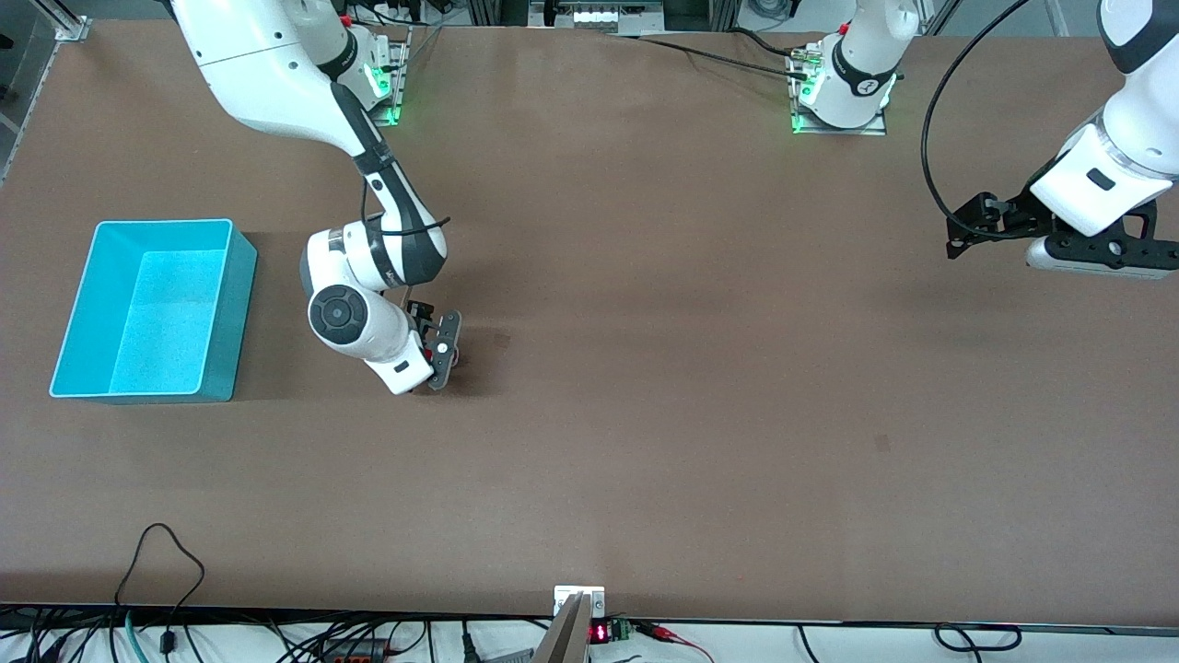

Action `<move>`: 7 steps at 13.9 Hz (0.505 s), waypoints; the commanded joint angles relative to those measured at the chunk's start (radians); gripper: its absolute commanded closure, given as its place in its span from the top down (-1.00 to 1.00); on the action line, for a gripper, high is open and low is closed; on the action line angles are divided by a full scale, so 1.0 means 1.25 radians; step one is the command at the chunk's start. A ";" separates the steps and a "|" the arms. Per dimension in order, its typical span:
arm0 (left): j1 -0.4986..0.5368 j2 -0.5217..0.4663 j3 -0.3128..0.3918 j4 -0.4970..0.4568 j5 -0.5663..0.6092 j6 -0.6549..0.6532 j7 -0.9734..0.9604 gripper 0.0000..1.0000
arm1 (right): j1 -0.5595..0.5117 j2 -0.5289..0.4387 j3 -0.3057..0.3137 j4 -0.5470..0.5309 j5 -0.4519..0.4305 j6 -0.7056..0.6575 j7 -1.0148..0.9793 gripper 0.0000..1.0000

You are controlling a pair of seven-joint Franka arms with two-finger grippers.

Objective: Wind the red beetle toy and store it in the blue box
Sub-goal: 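Lower the right gripper onto the red car and close on it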

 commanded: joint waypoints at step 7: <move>0.000 0.006 0.000 0.021 -0.004 -0.018 -0.008 1.00 | 0.021 -0.003 0.002 -0.013 0.003 0.044 -0.059 -0.69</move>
